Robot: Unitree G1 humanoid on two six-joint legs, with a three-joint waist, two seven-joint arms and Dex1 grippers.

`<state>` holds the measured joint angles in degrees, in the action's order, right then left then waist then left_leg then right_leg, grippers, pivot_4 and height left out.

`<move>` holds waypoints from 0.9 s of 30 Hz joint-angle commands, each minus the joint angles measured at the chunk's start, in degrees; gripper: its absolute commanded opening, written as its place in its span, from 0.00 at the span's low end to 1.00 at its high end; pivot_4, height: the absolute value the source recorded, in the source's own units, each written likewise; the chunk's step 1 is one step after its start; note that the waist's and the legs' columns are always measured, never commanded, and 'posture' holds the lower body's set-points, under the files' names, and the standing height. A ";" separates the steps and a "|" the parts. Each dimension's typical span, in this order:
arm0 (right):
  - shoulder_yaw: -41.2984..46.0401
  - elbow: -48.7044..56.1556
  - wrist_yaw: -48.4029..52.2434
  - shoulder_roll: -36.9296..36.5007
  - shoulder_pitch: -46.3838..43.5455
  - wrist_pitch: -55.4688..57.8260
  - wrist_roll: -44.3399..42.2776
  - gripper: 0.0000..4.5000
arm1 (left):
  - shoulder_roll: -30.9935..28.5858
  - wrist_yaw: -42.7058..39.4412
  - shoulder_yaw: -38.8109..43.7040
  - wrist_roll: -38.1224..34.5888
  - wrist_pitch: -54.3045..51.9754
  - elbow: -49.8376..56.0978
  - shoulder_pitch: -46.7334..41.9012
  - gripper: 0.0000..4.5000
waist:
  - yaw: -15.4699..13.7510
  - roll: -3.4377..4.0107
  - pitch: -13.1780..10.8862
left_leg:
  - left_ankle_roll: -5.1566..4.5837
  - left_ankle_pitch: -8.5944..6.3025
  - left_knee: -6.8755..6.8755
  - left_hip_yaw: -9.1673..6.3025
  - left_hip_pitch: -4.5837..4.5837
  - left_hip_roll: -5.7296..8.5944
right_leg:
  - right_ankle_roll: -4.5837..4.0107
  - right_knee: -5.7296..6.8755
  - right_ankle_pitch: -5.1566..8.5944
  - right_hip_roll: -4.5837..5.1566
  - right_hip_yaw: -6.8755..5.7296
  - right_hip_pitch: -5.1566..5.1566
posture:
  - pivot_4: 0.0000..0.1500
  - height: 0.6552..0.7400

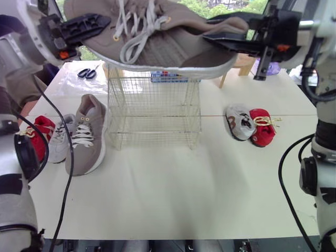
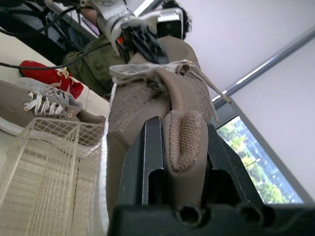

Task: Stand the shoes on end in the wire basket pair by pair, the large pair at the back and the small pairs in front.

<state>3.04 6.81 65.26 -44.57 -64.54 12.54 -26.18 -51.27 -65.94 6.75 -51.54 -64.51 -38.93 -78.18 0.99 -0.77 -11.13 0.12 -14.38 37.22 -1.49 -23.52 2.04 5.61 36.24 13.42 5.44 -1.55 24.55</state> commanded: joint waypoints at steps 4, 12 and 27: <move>1.89 1.18 -2.00 0.96 -0.71 1.75 -1.79 0.05 | 0.66 1.97 7.37 -0.43 -1.48 1.82 -1.51 0.13 | -0.14 0.00 0.00 | 0.00 0.00 0.03 0.00 0.00 -0.02 | 0.00 0.02 0.00 0.03 0.00 0.00 | 1.00 1.00; 21.42 -7.30 -23.19 10.18 6.85 14.16 -17.57 0.77 | 15.15 35.23 34.76 -16.65 0.10 23.22 11.05 0.13 | -0.49 -0.24 0.06 | 0.05 0.02 0.12 -0.07 0.05 -0.06 | 0.04 0.05 -0.06 0.23 0.01 -0.11 | 1.00 1.00; 13.54 2.18 -46.44 45.18 8.25 20.76 -37.25 0.98 | 48.39 60.99 29.42 -31.92 26.41 49.82 23.06 0.13 | -0.28 -0.18 0.07 | 0.52 0.30 0.02 0.03 0.02 -0.01 | 0.16 0.12 -0.24 0.11 0.15 0.08 | 1.00 1.00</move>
<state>17.15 6.13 19.32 0.04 -54.64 34.14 -61.54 -2.06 -3.66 37.24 -81.18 -39.77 9.24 -54.88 0.71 -0.94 -11.06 0.53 -14.15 37.25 -1.47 -23.50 2.04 5.77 36.36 13.17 5.55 -1.40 24.61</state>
